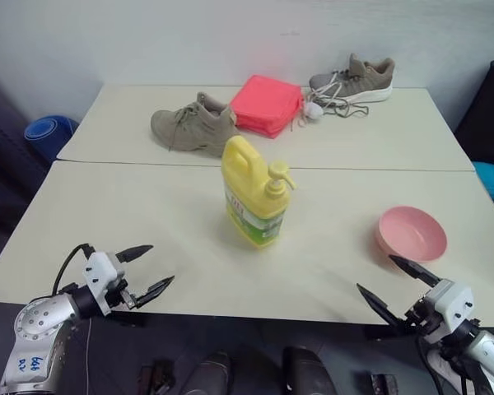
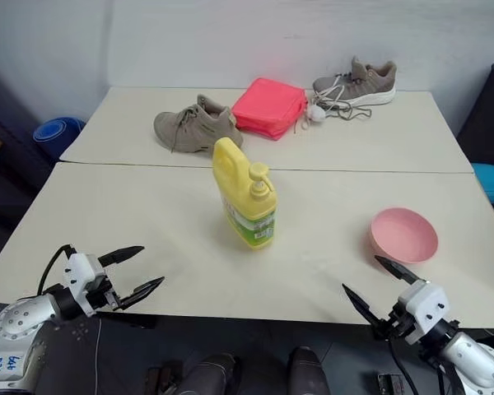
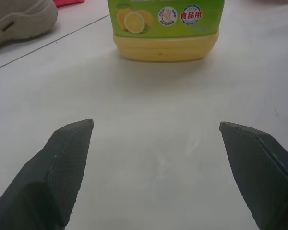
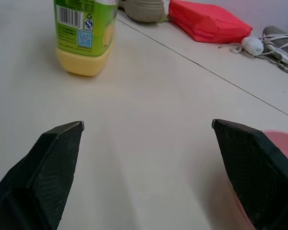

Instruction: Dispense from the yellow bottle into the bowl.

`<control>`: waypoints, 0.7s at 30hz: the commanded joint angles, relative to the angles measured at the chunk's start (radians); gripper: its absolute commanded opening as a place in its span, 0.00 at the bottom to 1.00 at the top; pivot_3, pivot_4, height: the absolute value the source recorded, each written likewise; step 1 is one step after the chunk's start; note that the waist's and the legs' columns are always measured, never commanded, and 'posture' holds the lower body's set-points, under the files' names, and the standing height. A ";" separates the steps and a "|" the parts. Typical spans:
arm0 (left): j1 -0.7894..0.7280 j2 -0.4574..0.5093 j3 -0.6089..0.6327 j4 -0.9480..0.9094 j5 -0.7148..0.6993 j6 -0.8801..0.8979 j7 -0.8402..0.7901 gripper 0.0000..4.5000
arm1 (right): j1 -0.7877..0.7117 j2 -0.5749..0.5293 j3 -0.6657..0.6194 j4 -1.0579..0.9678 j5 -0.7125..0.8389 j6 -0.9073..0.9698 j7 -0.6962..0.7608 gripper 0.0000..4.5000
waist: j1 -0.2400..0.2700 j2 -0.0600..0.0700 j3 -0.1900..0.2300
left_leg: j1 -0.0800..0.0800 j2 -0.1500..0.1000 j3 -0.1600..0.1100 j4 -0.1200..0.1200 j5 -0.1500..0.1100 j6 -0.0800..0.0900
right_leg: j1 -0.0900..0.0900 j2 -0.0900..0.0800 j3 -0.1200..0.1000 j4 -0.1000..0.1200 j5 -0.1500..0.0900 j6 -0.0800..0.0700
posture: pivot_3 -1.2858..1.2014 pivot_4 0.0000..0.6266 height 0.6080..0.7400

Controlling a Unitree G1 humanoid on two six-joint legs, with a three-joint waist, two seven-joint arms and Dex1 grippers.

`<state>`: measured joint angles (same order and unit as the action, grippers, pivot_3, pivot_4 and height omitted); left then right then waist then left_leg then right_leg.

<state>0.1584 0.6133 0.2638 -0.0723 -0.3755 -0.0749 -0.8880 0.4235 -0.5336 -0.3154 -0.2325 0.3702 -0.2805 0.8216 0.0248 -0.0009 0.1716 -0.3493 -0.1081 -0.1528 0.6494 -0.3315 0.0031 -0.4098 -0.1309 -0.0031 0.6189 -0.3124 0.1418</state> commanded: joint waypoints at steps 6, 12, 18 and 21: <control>-0.102 0.064 0.007 -0.156 -0.310 0.365 -0.059 0.99 | 0.118 0.000 -0.155 -0.092 0.045 0.019 -0.061 1.00 | 0.009 0.001 0.000 | -0.001 -0.001 -0.002 0.001 0.000 0.000 | 0.000 0.000 0.005 0.001 0.000 0.000 | 0.52 0.24 1.00; -0.272 0.066 -0.167 -0.216 -0.289 0.375 -0.208 0.99 | 0.282 0.023 -0.343 0.045 0.045 -0.064 -0.025 1.00 | 0.012 0.001 0.000 | -0.001 -0.001 0.001 0.000 0.000 0.000 | 0.000 0.001 0.005 -0.001 0.000 0.000 | 0.52 0.24 1.00; -0.358 0.035 -0.214 -0.198 -0.277 0.361 -0.263 0.99 | 0.281 0.015 -0.350 0.131 0.028 -0.104 -0.011 1.00 | -0.016 0.001 0.000 | 0.007 0.002 0.010 -0.004 -0.001 0.000 | 0.001 0.003 0.006 0.001 0.000 0.000 | 0.52 0.24 1.00; -0.383 0.033 -0.202 -0.176 -0.281 0.369 -0.268 0.99 | 0.185 -0.051 -0.313 0.093 0.059 -0.009 -0.012 1.00 | -0.030 0.001 0.001 | 0.010 0.003 0.014 -0.004 -0.002 0.001 | 0.002 0.003 0.009 0.002 0.000 0.000 | 0.52 0.24 1.00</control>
<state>-0.2163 0.6431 0.0449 -0.2511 -0.6472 0.2978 -1.1493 0.6346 -0.5523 -0.6286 -0.0911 0.3933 -0.3184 0.8115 -0.0054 -0.0001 0.1722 -0.3392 -0.1053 -0.1372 0.6469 -0.3340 0.0049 -0.4079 -0.1274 0.0073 0.6208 -0.3120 0.1421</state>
